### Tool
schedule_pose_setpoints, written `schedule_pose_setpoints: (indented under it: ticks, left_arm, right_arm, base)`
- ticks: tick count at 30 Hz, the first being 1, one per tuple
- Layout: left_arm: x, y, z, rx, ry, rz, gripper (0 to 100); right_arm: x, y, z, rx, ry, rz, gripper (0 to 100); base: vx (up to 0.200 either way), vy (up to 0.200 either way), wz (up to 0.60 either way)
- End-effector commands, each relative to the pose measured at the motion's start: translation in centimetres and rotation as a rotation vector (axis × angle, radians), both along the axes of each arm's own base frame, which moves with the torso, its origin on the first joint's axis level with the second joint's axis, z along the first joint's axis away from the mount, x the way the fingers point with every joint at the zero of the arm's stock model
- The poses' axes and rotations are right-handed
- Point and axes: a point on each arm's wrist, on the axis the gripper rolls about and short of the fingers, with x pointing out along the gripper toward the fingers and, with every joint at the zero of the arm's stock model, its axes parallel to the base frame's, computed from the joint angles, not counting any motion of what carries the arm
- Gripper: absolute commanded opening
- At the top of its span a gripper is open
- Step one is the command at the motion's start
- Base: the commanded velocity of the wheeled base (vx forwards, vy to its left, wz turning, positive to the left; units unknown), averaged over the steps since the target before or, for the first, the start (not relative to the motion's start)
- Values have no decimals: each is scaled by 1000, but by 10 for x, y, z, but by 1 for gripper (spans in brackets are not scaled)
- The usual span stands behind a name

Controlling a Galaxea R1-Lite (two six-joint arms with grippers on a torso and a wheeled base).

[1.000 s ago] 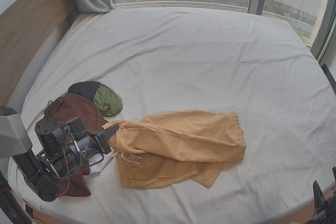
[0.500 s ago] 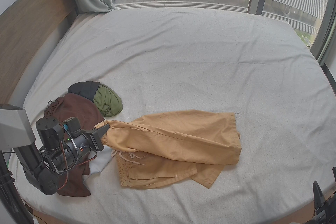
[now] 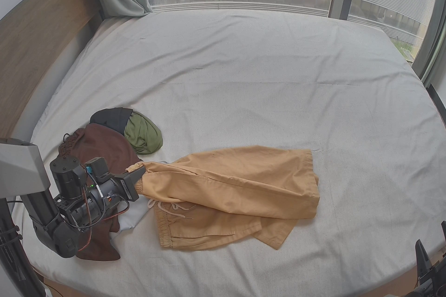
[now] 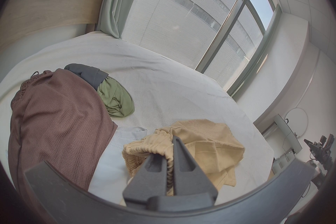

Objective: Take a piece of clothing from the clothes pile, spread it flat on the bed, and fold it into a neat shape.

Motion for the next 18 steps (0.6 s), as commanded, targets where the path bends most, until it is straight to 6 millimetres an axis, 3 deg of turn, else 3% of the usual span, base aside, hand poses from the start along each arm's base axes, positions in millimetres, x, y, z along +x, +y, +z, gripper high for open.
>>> schedule_pose_setpoints:
  ticks: [1, 14, 16, 17, 18]
  left_arm:
    - [0, 1, 0, 0, 0, 2, 0]
    - [0, 1, 0, 0, -1, 4, 0]
    - [-2, 1, -1, 1, 5, 2, 0]
    - [-2, 0, 0, 2, 3, 1, 0]
    - [-1, 0, 0, 2, 0, 1, 0]
  right_arm:
    - [0, 0, -5, -4, 0, 0, 100]
    - [0, 0, -5, -19, -5, 0, 100]
    - [-2, 0, 6, -38, -86, 8, 100]
    - [-6, 0, 39, -51, -241, -5, 100]
    - [-3, 0, 52, -51, -239, -8, 100]
  base:
    - [0, 0, 0]
    - [0, 0, 0]
    - [0, 0, 0]
    - [0, 0, 0]
    - [0, 0, 0]
